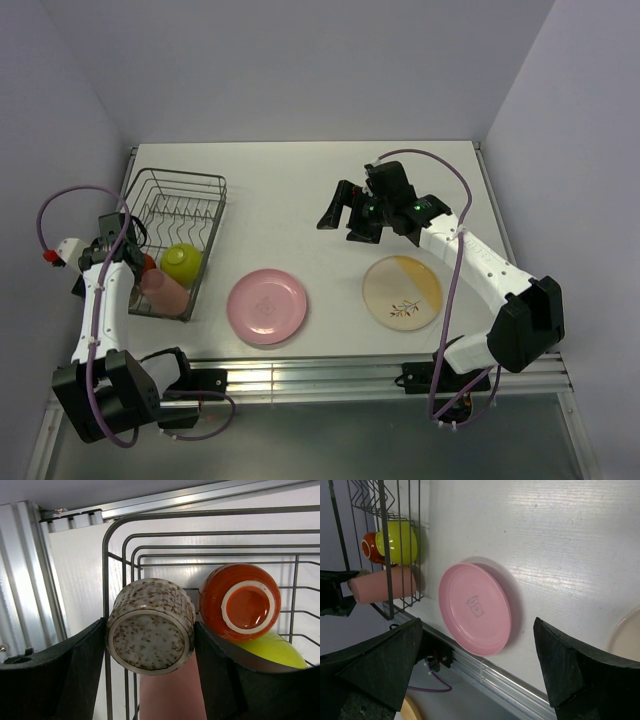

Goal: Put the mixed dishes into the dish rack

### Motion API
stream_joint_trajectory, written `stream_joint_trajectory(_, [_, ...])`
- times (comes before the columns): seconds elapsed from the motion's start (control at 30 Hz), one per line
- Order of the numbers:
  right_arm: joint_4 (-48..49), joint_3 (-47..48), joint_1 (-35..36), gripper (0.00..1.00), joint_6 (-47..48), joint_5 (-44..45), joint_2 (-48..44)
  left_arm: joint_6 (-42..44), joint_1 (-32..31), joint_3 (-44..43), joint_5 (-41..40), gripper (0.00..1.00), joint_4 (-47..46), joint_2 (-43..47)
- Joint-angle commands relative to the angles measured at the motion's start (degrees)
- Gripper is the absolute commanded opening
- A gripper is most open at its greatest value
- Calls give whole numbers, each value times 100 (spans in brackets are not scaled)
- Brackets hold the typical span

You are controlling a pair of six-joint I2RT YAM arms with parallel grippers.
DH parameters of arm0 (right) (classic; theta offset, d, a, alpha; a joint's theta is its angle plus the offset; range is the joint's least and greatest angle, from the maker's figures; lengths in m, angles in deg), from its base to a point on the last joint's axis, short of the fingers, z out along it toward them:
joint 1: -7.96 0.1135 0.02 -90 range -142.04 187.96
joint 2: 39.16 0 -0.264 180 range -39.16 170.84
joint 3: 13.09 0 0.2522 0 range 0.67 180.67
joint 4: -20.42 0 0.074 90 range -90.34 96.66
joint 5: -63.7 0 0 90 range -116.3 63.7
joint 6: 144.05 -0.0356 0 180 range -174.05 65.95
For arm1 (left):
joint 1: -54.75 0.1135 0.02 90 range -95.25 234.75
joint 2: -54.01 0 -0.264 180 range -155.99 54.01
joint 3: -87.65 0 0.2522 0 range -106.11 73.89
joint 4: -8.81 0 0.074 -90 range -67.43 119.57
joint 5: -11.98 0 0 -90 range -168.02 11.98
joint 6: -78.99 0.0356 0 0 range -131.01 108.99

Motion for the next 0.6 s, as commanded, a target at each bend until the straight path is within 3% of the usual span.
stream_joint_trajectory(0.0, [159, 40, -19, 99, 18, 20, -192, -452, -148, 210, 1472, 0, -762, -81])
stream_joint_trajectory(0.27, [167, 101, -19, 99, 9, 29, -121, -1109, -157, -27, 909, 0, 178, 262])
stream_joint_trajectory(0.57, [211, 75, 8, 99, -17, 12, -60, -1296, -166, -335, 900, 0, 803, 658])
